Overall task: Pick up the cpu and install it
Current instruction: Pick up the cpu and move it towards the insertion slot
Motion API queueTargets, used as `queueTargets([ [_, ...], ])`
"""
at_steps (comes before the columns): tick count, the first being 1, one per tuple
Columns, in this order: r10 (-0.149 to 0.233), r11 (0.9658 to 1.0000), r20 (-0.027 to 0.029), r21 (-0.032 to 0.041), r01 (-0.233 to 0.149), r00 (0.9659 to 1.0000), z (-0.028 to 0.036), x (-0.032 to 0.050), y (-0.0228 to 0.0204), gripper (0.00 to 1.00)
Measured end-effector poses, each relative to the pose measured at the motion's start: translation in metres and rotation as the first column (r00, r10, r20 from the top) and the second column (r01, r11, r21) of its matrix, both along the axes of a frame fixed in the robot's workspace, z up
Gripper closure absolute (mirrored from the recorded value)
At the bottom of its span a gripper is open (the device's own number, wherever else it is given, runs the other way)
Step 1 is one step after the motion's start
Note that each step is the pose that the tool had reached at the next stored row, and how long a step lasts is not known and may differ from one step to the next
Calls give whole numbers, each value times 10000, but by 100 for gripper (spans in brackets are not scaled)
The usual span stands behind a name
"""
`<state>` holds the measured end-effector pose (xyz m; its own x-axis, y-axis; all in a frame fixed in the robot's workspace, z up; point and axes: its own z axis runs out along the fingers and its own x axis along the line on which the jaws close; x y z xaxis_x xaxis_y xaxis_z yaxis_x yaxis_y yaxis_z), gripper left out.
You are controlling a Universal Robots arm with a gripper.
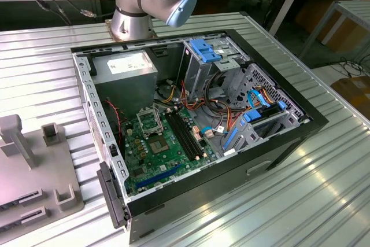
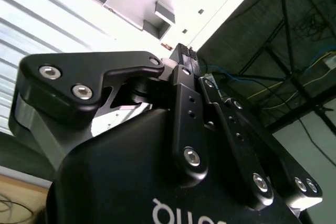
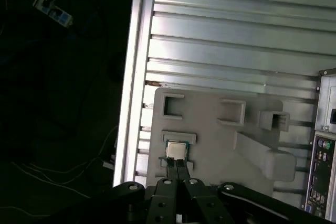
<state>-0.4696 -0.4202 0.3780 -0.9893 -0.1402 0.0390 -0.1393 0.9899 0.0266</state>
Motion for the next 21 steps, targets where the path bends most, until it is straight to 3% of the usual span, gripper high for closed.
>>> queueTargets([
  [3,619,9981,0,0,-619,9981,0,0,0,89],
  [6,1163,9932,0,0,-1163,9932,0,0,0,89],
  [8,1540,9881,0,-1,-1540,9881,0,0,0,89],
  [11,2164,9763,-1,0,-2164,9763,0,0,0,89],
  [12,2247,9744,0,0,-2247,9744,0,0,0,89],
  [21,2318,9728,0,-1,-2318,9728,0,0,0,89],
])
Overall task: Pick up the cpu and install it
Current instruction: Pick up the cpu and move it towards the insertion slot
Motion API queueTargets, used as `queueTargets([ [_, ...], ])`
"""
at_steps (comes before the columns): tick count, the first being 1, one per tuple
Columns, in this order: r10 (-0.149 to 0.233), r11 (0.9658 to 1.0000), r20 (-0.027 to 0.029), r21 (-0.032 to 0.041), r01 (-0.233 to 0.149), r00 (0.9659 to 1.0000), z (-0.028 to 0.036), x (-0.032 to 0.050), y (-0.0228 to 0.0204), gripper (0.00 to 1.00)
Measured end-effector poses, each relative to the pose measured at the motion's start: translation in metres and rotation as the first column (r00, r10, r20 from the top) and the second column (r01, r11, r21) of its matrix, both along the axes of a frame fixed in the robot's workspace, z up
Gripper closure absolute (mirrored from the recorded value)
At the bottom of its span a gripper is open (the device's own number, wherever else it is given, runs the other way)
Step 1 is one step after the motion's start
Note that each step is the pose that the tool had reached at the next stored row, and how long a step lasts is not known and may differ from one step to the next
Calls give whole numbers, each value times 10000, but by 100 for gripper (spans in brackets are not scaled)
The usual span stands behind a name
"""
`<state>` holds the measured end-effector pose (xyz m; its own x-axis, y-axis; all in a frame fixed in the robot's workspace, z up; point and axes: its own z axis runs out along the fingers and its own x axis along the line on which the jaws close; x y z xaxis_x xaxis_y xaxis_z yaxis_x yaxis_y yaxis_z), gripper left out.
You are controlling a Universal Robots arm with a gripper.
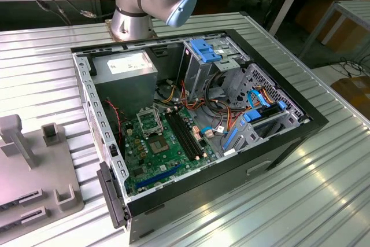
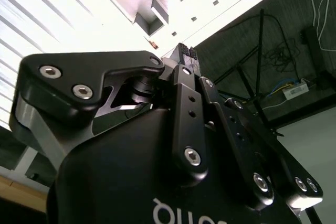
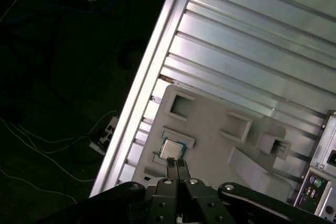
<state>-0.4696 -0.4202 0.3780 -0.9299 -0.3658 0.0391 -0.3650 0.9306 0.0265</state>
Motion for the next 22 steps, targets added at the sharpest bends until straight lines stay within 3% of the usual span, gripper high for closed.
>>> queueTargets([
  [7,69,10000,1,1,-69,10000,0,0,0,89],
  [9,500,9988,0,0,-500,9988,0,0,0,89],
  [11,1121,9937,0,0,-1121,9937,0,0,0,89],
  [15,1740,9847,0,0,-1740,9847,0,0,0,89],
  [18,2225,9749,0,0,-2225,9749,0,0,0,89],
  [21,2775,9607,0,0,-2775,9607,0,0,0,89],
  [22,2995,9541,1,1,-2995,9541,0,0,0,89],
])
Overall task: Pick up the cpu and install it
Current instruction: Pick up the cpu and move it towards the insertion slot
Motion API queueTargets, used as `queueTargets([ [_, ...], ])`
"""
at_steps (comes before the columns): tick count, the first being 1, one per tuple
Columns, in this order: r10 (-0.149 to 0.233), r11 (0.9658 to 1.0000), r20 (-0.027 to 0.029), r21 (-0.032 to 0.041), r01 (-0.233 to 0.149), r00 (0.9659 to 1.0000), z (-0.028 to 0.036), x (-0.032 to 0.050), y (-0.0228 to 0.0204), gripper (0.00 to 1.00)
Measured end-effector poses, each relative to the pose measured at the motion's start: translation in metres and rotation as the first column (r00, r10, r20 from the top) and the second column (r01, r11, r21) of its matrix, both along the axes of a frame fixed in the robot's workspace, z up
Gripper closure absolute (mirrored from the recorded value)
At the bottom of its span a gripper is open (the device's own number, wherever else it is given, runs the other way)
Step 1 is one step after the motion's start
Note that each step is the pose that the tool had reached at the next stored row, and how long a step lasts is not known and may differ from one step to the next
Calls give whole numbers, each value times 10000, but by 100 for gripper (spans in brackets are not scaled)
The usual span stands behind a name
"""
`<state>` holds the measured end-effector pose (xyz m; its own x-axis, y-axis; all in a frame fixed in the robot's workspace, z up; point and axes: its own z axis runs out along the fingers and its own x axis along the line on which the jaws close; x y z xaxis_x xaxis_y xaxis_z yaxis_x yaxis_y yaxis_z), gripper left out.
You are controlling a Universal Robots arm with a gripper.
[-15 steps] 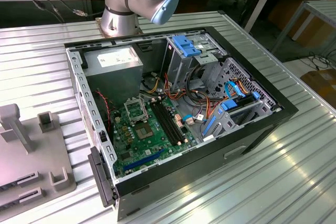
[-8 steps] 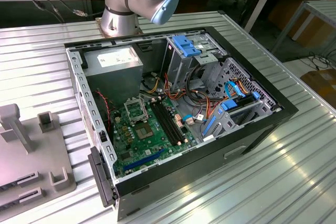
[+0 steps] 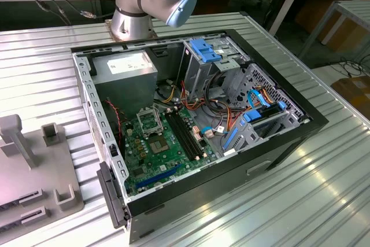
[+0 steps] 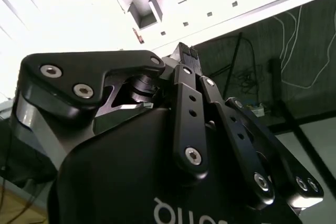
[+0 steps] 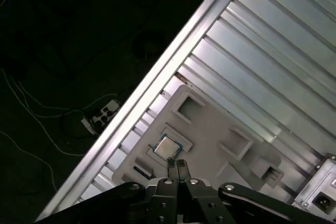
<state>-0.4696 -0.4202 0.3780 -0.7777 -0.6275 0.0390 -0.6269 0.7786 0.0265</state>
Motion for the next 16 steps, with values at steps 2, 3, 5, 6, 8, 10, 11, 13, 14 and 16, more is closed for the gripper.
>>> queueTargets([
  [2,375,9993,-1,0,-375,9993,0,0,0,89],
  [3,536,9986,0,0,-536,9986,0,0,0,89],
  [5,872,9962,0,0,-872,9962,0,0,0,89],
  [6,1024,9947,0,0,-1024,9947,0,0,0,89],
  [8,1322,9912,0,0,-1322,9912,0,0,0,89],
  [10,1579,9875,-1,-1,-1579,9875,0,0,0,89],
  [11,1686,9857,-1,0,-1686,9857,0,0,0,89],
  [13,1936,9811,0,0,-1936,9811,0,0,0,89],
  [14,2087,9780,0,-1,-2087,9780,0,0,0,89],
  [16,2288,9735,0,0,-2288,9735,0,0,0,89],
])
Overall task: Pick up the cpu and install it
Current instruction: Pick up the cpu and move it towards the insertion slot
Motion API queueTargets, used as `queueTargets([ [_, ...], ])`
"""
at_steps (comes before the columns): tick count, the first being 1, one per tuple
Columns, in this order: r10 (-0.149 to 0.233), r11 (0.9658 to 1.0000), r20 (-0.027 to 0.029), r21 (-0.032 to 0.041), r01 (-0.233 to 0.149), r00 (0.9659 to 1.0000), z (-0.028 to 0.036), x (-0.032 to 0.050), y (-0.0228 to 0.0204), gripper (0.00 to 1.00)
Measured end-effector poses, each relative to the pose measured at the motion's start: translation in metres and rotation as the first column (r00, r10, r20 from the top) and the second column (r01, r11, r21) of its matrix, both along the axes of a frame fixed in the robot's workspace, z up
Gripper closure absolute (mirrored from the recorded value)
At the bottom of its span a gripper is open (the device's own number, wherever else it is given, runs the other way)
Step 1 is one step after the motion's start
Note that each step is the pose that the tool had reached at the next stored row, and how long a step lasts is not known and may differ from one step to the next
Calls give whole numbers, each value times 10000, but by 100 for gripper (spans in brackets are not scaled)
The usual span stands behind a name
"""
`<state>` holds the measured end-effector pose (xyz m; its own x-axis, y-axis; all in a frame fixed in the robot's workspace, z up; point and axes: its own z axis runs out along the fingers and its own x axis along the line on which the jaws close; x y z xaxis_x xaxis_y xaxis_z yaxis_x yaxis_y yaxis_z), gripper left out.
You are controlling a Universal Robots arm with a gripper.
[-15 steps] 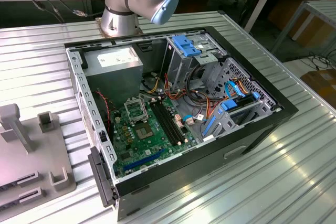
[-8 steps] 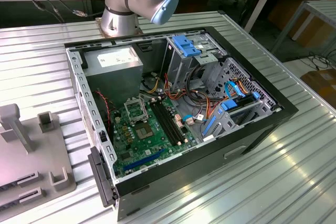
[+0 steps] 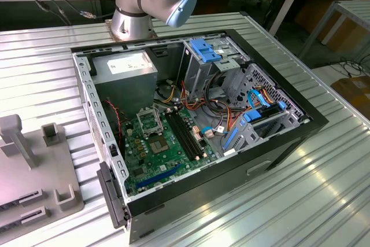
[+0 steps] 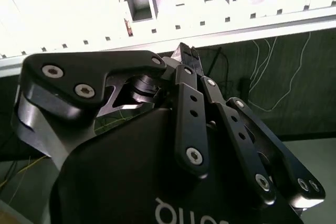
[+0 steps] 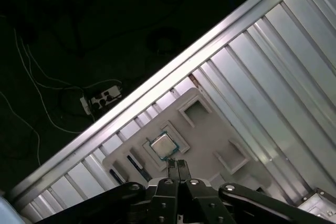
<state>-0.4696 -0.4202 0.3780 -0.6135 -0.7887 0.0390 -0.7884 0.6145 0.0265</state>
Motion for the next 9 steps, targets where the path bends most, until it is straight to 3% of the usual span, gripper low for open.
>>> queueTargets([
  [4,313,9995,0,0,-313,9995,0,0,0,89],
  [9,339,9994,0,0,-339,9994,0,0,0,89],
])
